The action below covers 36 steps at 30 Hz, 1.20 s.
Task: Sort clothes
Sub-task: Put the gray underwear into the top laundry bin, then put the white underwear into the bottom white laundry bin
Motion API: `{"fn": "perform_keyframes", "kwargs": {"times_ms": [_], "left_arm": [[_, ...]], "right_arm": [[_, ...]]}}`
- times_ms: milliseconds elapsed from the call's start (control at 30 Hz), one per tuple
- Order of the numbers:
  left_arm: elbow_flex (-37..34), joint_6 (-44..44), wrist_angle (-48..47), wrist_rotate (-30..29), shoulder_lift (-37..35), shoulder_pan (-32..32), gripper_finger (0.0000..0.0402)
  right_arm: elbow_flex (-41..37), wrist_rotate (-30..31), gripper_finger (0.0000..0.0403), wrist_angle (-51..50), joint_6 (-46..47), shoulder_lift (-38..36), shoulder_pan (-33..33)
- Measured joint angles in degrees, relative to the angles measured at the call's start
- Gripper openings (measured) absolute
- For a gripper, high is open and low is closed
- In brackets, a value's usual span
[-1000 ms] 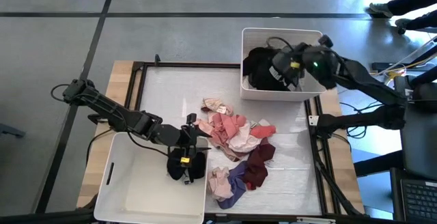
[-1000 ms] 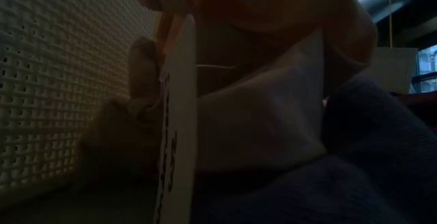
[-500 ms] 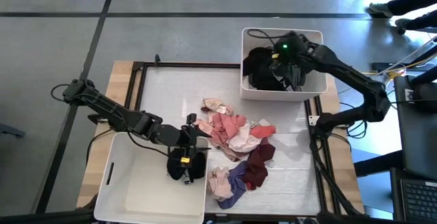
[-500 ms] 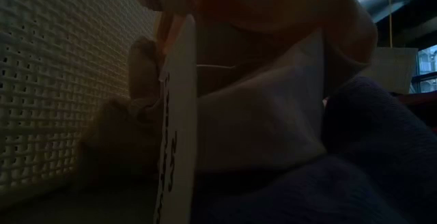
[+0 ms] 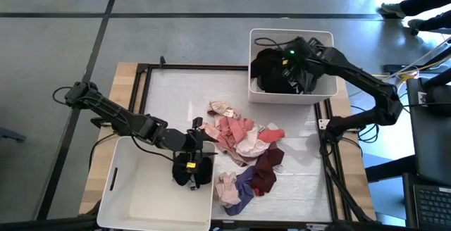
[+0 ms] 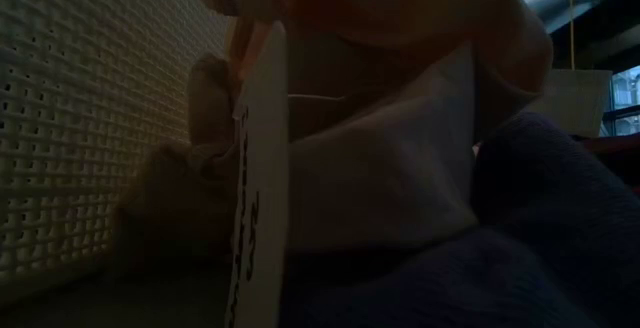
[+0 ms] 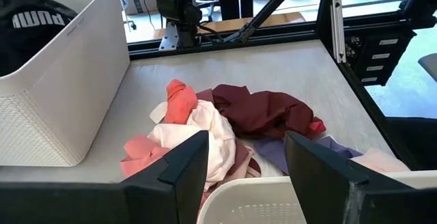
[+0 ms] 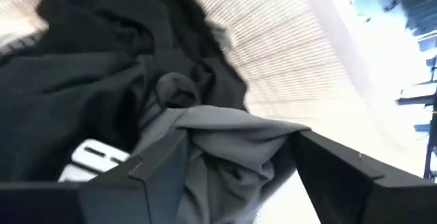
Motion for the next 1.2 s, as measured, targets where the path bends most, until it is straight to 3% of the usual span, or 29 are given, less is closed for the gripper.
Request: {"fn": "perform_keyframes", "kwargs": {"times_ms": [267,633,800,1200], "left_arm": [[0.0,0.1,0.0,0.0,0.0,0.0,0.0182],[0.0,0.2,0.0,0.0,0.0,0.0,0.0182],[0.0,0.1,0.0,0.0,0.0,0.0,0.0182],[0.0,0.0,0.0,0.0,0.0,0.0,0.0182]], "right_arm": [[0.0,-1.3,0.0261,0.5,1.7,-9.3,6.2],[-1.0,-24.0,0.0262,3.8,1.5,-14.1,20.3],[-6.8,-27.5,0.0262,10.5,1.5,-13.8,27.8],[-27.1,-27.5,0.0262,32.0,2.4,-13.3,40.0]]}}
